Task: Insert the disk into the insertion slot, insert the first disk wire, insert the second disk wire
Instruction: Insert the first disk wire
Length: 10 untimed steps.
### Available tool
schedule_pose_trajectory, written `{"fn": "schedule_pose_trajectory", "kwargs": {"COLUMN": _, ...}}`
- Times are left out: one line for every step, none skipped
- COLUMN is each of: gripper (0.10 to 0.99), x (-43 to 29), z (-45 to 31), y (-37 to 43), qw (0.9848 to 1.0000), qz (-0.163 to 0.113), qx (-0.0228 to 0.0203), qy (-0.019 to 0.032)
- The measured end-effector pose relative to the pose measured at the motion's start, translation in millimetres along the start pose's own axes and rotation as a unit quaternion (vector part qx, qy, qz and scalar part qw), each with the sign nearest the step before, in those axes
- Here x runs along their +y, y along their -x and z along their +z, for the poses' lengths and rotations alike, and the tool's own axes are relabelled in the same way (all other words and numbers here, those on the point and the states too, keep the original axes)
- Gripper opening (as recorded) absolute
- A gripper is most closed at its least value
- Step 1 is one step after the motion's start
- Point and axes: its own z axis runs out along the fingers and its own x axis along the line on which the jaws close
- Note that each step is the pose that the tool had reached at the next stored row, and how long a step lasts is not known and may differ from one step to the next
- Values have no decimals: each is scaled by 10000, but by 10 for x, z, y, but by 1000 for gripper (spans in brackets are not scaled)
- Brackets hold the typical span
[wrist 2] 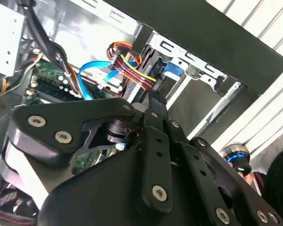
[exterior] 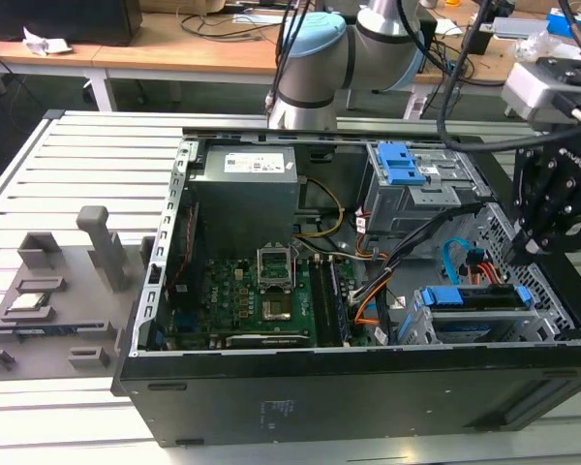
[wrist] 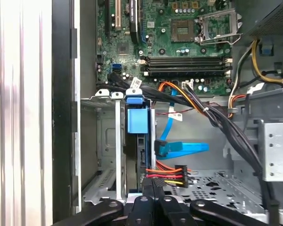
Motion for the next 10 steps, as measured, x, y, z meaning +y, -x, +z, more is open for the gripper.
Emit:
{"fn": "schedule_pose_trajectory", "kwargs": {"gripper": 106, "x": 2, "z": -32, "y": 11, "qw": 10000, "qz": 0, "qx": 1, "qy": 0}}
{"fn": "schedule_pose_trajectory", "kwargs": {"gripper": 106, "x": 4, "z": -84, "y": 25, "qw": 10000, "qz": 0, "qx": 1, "qy": 0}}
{"fn": "schedule_pose_trajectory", "kwargs": {"gripper": 106, "x": 8, "z": -163, "y": 37, "qw": 10000, "qz": 0, "qx": 1, "qy": 0}}
{"fn": "schedule_pose_trajectory", "kwargs": {"gripper": 106, "x": 8, "z": -182, "y": 38, "qw": 10000, "qz": 0, "qx": 1, "qy": 0}}
{"fn": "schedule_pose_trajectory", "kwargs": {"gripper": 106, "x": 9, "z": -190, "y": 37, "qw": 10000, "qz": 0, "qx": 0, "qy": 0}}
{"fn": "schedule_pose_trajectory", "kwargs": {"gripper": 106, "x": 9, "z": -190, "y": 37, "qw": 10000, "qz": 0, "qx": -1, "qy": 0}}
{"fn": "schedule_pose_trajectory", "kwargs": {"gripper": 106, "x": 9, "z": -190, "y": 38, "qw": 10000, "qz": 0, "qx": -1, "qy": 0}}
{"fn": "schedule_pose_trajectory", "kwargs": {"gripper": 106, "x": 9, "z": -192, "y": 38, "qw": 10000, "qz": 0, "qx": 0, "qy": 0}}
{"fn": "schedule_pose_trajectory", "kwargs": {"gripper": 106, "x": 9, "z": -192, "y": 37, "qw": 10000, "qz": 0, "qx": 0, "qy": 0}}
{"fn": "schedule_pose_trajectory", "kwargs": {"gripper": 106, "x": 9, "z": -192, "y": 38, "qw": 10000, "qz": 0, "qx": 0, "qy": 0}}
